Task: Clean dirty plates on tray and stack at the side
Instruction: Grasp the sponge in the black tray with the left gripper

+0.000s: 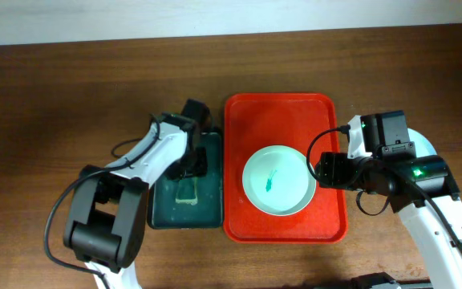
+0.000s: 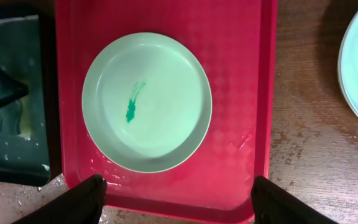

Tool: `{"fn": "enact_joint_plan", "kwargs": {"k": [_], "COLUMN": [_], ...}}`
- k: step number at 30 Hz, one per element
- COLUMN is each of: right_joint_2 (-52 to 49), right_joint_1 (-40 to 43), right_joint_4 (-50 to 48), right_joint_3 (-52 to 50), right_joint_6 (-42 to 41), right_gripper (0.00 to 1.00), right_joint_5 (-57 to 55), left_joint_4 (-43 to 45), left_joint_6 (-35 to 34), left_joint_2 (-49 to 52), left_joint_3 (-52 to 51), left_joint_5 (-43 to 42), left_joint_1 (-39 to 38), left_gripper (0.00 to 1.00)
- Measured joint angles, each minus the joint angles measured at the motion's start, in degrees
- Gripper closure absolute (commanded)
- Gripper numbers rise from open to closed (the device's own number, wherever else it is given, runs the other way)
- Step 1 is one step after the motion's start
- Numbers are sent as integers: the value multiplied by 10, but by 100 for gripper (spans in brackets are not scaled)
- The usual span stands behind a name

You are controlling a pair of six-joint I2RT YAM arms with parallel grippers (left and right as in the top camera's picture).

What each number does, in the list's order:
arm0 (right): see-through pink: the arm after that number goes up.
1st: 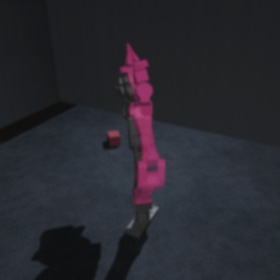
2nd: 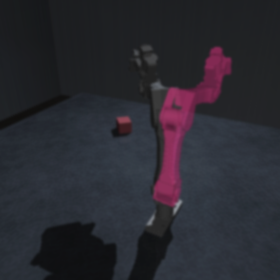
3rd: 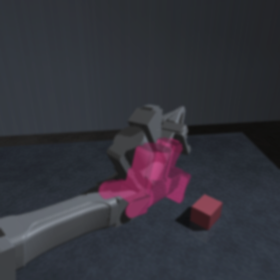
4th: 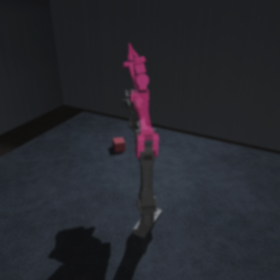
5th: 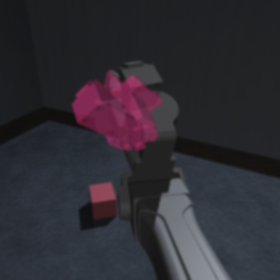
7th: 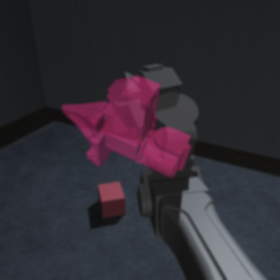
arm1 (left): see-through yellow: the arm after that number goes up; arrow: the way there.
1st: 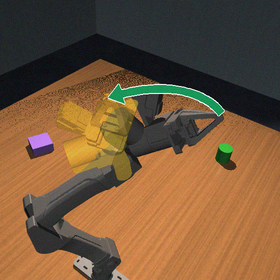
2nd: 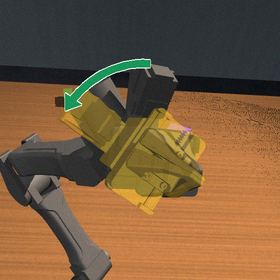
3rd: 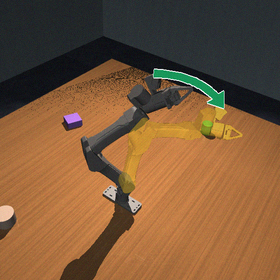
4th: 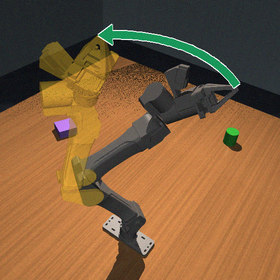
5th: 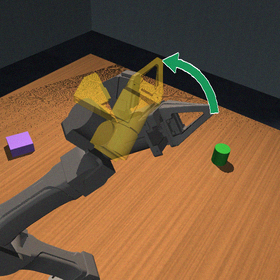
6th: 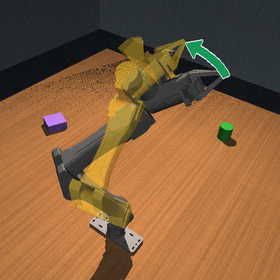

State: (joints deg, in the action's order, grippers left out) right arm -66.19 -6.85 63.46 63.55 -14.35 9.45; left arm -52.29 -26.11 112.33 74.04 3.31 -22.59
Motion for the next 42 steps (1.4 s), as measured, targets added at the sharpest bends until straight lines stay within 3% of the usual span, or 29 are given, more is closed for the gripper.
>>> {"fn": "enact_joint_plan", "kwargs": {"k": [5,7,10,13,15,18,23,24,26,27,33,37,42], "right_joint_2": [0,0,0,0,0,0,0,0,-2,-5,-56,-115,-176], "right_joint_1": [0,0,0,0,0,0,0,0,0,0,0,28,89], "right_joint_4": [1,1,3,5,6,7,7,9,9,9,8,4,-9], "right_joint_3": [0,0,0,0,0,0,0,0,0,0,0,0,0], "right_joint_6": [0,0,0,0,0,0,0,0,0,0,-10,-29,33], "right_gripper": [24,25,24,24,24,24,29,29,29,30,53,54,54], "right_joint_5": [0,0,0,0,0,0,-2,-2,-2,-3,-4,-2,57], "left_joint_4": [16,-2,-51,-115,-149,-179,-158,-141,-101,-77,-64,-135,-196], "left_joint_6": [22,26,31,32,34,32,36,36,33,33,33,33,34], "left_joint_2": [2,3,9,10,10,10,10,10,10,10,3,8,8], "left_joint_3": [-15,-9,16,68,102,113,76,57,14,-9,-23,21,115], "left_joint_5": [6,6,6,5,5,5,-5,-8,-12,-11,-22,-19,-8], "left_joint_1": [-11,-11,-10,-9,-5,-4,-10,-13,-19,-21,-24,-24,-24], "left_gripper": [98,69,37,30,32,52,57,63,93,100,100,100,100]}}
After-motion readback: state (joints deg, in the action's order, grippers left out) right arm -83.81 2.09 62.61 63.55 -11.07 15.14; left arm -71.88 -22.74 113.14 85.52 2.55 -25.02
